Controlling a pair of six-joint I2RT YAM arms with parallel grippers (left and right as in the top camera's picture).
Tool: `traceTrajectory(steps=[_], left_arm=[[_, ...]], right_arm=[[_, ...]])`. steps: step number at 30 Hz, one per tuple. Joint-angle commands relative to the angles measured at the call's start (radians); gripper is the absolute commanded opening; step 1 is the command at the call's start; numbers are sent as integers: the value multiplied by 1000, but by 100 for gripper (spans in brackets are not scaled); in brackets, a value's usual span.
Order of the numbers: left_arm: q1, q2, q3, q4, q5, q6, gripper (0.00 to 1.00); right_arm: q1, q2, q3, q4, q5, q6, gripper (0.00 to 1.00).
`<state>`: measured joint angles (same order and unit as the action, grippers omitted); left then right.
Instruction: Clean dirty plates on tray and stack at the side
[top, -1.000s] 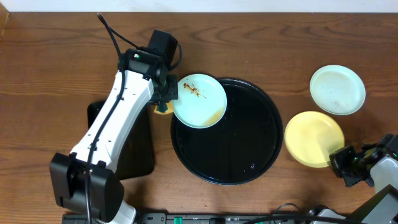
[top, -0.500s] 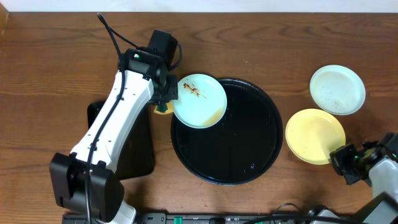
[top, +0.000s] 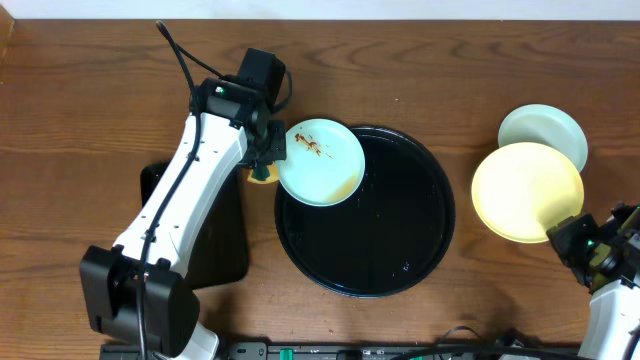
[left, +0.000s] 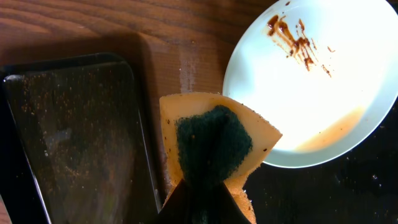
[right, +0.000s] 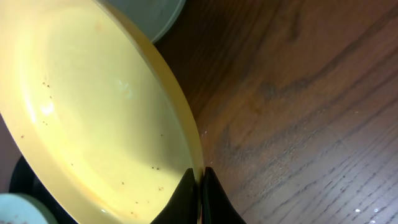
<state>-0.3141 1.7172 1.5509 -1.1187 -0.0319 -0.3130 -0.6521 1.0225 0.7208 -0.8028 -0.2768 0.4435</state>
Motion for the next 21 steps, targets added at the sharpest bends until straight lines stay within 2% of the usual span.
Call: traceTrajectory(steps=[1, 10, 21], left_arm=[[5, 2, 4, -2, -1, 14, 7], [5, 2, 4, -2, -2, 25, 8], [5, 2, 4, -2, -2, 25, 7]], right_arm=[[14, 26, 18, 45, 30, 51, 2], [-4, 236, 77, 233, 33, 84, 2], [-4, 569, 399, 253, 51, 112, 2]])
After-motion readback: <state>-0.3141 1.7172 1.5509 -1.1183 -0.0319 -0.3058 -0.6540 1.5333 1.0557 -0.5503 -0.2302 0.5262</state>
